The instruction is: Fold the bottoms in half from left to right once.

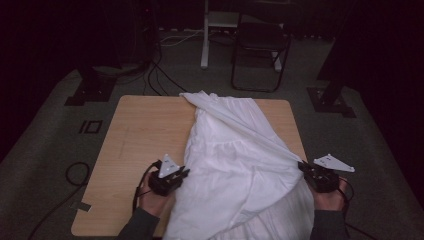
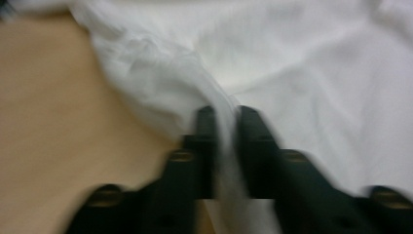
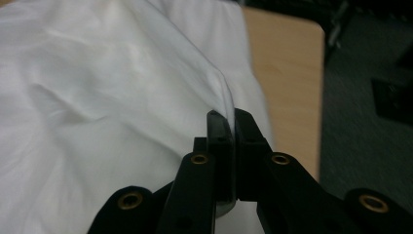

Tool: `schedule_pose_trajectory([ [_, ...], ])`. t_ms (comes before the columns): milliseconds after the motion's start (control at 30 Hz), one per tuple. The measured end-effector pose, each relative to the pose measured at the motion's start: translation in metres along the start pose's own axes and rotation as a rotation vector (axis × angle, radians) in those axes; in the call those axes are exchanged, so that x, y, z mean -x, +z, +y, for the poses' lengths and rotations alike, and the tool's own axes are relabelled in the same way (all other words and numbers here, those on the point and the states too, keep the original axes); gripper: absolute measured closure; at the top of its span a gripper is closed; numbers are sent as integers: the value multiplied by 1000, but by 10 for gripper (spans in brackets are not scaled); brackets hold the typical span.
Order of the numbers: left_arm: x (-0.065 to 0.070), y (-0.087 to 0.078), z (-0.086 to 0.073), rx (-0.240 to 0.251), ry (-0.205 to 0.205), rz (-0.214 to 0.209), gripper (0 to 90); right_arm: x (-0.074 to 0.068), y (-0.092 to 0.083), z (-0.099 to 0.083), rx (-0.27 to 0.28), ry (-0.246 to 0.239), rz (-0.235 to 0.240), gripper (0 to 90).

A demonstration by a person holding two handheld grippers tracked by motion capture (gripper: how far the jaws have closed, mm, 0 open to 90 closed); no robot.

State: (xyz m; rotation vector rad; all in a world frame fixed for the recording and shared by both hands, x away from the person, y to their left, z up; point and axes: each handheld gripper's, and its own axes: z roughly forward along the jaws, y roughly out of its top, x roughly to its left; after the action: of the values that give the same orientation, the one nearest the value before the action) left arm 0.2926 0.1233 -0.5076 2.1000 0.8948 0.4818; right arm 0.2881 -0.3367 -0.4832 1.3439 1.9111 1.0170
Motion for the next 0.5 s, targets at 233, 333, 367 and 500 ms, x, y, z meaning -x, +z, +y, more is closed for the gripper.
schedule_pose_trajectory([
  [233,11,52,-21,-134,11,15,646,18,51,-51,-167,44,12,873],
  [333,0,52,-21,-142,32,73,851,14,59,-55,-205,37,25,872],
  [367,-6,51,-21,-142,15,77,866,11,61,-54,-214,23,28,872],
  [500,-36,52,-20,-151,-12,165,880,-9,72,-48,-223,-16,90,870],
])
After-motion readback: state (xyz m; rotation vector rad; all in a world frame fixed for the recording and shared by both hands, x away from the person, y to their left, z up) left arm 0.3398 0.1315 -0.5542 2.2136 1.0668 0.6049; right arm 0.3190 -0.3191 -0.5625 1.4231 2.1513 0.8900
